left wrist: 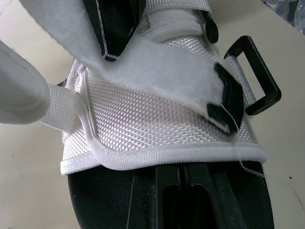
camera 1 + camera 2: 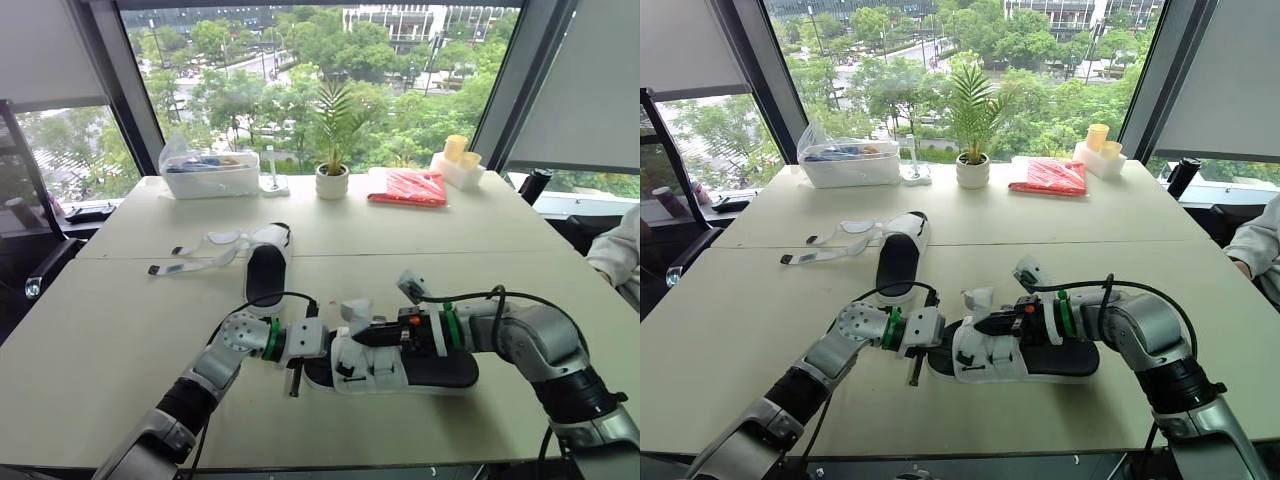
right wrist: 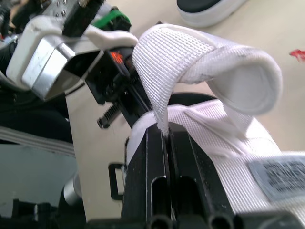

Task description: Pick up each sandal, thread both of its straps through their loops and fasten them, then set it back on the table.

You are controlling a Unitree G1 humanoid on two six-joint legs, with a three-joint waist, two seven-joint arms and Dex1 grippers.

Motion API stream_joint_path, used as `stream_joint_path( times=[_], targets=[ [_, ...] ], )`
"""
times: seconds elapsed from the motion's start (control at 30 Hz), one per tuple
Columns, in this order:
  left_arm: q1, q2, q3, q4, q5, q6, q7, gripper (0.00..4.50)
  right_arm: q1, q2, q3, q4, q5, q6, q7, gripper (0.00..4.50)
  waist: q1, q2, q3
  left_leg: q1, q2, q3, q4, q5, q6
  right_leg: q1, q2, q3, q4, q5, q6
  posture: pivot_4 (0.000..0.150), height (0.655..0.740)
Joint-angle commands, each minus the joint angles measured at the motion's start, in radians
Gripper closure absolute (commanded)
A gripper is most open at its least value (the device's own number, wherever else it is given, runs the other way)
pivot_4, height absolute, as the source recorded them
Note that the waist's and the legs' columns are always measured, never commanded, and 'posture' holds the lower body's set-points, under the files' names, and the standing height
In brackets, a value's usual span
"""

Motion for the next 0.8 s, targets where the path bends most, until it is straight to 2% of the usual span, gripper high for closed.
stream_joint_path(
  times=[0.03, 0.37, 0.8],
  targets=[
    [0.048, 0.023, -0.078, 0.103, 0.115, 0.042, 0.010, 4.50, 0.006, -0.025, 0.030, -0.027, -0.037, -0.024, 0.020, 4.45, 0.000, 0.000, 0.000, 0.000, 0.000, 0.000, 0.000, 0.000, 0.000, 0.000, 0.000, 0.000, 0.000, 0.000, 0.000, 0.150, 0.7400],
    [0.045, 0.021, -0.078, 0.106, 0.116, 0.041, 0.011, 4.50, -0.090, -0.042, 0.075, 0.013, -0.063, -0.008, 0.090, 4.45, 0.001, 0.000, 0.000, 0.000, 0.000, 0.000, 0.000, 0.000, 0.000, 0.000, 0.000, 0.000, -0.001, 0.000, 0.000, 0.150, 0.7400],
    [0.049, 0.027, -0.075, 0.099, 0.115, 0.044, 0.019, 4.50, -0.188, -0.088, 0.214, 0.102, -0.226, -0.158, 0.243, 4.45, 0.001, 0.000, 0.000, -0.001, 0.000, 0.000, -0.001, 0.000, 0.000, 0.000, 0.000, 0.000, -0.002, 0.000, 0.000, 0.150, 0.7400]
  ],
)
